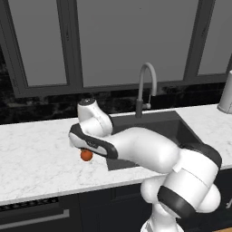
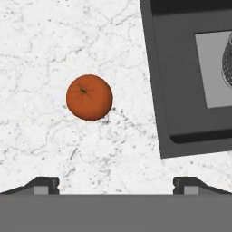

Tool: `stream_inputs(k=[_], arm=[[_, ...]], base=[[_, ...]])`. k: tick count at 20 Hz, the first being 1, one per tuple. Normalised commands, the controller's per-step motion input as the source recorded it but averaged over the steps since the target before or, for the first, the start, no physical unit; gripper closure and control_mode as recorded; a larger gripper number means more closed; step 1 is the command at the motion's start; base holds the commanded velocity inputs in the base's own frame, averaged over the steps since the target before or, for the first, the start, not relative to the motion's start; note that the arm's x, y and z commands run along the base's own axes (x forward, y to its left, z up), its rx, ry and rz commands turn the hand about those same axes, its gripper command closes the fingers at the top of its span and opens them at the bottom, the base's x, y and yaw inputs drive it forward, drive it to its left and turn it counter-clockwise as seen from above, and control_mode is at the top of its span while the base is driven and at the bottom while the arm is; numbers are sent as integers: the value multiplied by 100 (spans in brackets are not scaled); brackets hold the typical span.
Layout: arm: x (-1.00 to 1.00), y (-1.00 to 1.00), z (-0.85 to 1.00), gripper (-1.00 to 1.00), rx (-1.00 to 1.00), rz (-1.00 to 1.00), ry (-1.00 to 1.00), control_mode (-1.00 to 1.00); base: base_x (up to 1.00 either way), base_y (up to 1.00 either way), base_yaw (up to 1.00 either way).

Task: Put the colander in the sink, put the orange in the colander, and turn on the sink faucet and pour water over the colander.

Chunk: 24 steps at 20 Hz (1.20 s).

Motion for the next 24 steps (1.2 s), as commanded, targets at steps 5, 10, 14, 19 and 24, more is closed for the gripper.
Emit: stream_inputs(k=[5,10,14,19,24], arm=[[23,21,-42,-100,-4,0,2,-100],[21,1,-52,-100,-6,0,0,-100],[27,0,-42,-100,-1,2,0,-100],[24,0,-31,-100,0,4,0,-100],[32,1,-30,-100,0,5,0,-100]], base=[[0,0,0],[0,0,0],[0,0,0],[0,0,0],[0,0,0]])
